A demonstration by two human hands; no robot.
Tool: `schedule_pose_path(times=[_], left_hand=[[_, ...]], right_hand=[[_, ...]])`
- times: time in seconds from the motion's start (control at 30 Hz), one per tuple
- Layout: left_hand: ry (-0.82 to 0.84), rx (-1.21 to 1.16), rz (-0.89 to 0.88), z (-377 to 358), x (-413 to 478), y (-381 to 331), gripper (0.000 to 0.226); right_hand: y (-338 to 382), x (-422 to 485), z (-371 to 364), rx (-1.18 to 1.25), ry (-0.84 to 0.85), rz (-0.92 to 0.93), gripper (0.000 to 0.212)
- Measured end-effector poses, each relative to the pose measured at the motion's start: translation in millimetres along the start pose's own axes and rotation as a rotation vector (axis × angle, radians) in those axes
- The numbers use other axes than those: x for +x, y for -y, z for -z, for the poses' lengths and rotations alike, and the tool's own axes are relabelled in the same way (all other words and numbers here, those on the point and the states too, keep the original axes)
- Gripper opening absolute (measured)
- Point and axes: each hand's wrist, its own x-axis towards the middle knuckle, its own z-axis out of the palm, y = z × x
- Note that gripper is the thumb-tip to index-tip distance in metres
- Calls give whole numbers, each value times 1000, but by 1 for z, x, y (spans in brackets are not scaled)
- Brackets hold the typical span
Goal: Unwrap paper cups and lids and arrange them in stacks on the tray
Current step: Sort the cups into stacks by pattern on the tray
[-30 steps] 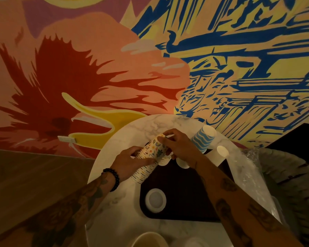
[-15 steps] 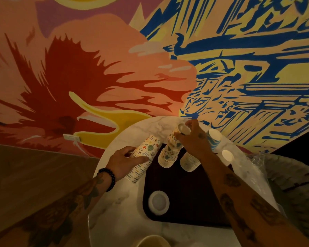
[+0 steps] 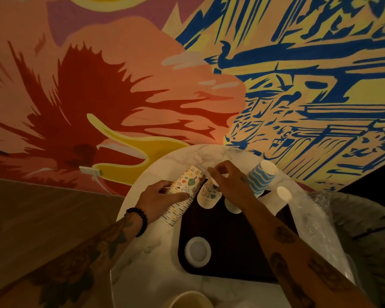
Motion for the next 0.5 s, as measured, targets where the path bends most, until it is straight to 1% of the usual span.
schedule_pose_path(times=[0.1, 0.23, 0.33, 0.43, 0.5], left_hand=[[16, 17, -16, -6, -1, -4, 80], [42, 8, -42, -11, -2, -7, 68], [84, -7, -54, -13, -3, -7, 67], [106, -48, -45, -14, -5, -7, 49], [106, -49, -40, -13, -4, -6, 46]], right_hand=[[16, -5, -1, 116, 94, -15, 30], [15, -8, -1, 145, 95, -63, 38], [13, -10, -1, 183, 120, -87, 35], [11, -11, 0, 240, 113, -82, 30], [9, -10, -1, 247, 94, -71, 28]])
